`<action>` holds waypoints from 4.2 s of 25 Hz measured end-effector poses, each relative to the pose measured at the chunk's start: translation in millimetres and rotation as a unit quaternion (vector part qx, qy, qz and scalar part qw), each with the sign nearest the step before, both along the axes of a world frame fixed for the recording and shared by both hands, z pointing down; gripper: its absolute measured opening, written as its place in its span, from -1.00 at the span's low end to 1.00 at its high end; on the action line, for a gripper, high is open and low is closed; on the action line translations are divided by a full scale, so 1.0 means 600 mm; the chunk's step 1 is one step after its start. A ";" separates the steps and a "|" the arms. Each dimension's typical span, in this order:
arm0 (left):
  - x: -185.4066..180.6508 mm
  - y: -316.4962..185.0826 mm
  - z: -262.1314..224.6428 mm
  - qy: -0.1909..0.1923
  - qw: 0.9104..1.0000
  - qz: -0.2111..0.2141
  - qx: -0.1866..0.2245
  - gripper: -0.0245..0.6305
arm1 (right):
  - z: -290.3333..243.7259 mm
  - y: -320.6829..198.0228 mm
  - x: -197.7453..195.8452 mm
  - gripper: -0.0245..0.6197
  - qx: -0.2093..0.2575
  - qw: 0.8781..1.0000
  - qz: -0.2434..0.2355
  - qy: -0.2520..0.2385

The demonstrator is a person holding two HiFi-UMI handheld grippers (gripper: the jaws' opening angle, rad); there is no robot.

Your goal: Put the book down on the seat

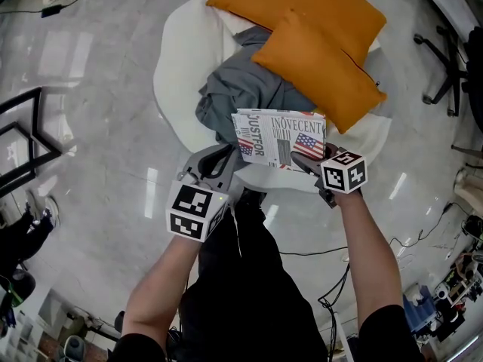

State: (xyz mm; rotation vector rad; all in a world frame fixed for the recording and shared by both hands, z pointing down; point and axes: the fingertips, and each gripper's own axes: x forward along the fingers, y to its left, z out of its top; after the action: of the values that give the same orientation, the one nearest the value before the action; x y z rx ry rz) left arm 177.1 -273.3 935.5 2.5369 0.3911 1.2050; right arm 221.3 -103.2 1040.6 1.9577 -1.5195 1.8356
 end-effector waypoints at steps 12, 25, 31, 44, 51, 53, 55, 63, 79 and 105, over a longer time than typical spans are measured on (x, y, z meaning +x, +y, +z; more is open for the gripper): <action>-0.004 0.020 0.010 -0.007 1.000 0.015 0.000 -0.87 | 0.017 0.089 0.047 0.10 -0.017 0.995 0.088 0.038; 0.021 0.054 -0.136 0.014 1.000 0.016 0.006 -0.87 | -0.099 0.186 0.059 0.13 -0.022 0.966 0.242 0.087; 0.032 0.055 -0.318 0.038 0.999 0.015 0.020 -0.87 | -0.234 0.137 -0.024 0.11 0.034 0.966 0.253 0.050; -0.021 0.065 -0.609 0.100 0.992 0.041 0.067 -0.87 | -0.580 0.056 -0.099 -0.45 0.198 0.939 0.269 0.084; -0.072 0.009 -0.681 0.132 0.987 0.051 0.073 -0.87 | -0.677 0.003 -0.165 -0.70 0.201 0.933 0.279 0.109; -0.097 -0.020 -0.700 0.139 0.986 0.049 0.074 -0.87 | -0.701 -0.018 -0.186 -0.75 0.198 0.932 0.281 0.118; -0.122 -0.056 -0.719 0.147 0.985 0.048 0.078 -0.87 | -0.727 -0.043 -0.203 -0.79 0.199 0.929 0.284 0.130; -0.199 -0.191 -0.790 0.186 0.978 0.035 0.087 -0.87 | -0.864 -0.140 -0.237 -0.87 0.223 0.910 0.283 0.207; -0.218 -0.194 -0.938 0.287 0.954 0.033 0.083 -0.87 | -1.090 -0.048 -0.292 -0.88 0.256 0.848 0.300 0.353; -0.243 0.039 -1.043 0.325 0.940 0.032 0.097 -0.87 | -1.197 0.141 -0.370 -0.88 0.321 0.811 0.245 0.423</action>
State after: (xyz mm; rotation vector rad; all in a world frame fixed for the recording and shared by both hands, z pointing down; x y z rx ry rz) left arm 31.3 -249.9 309.7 3.0739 0.5187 0.3931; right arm -0.9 -18.4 322.6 3.0491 -1.4391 0.2148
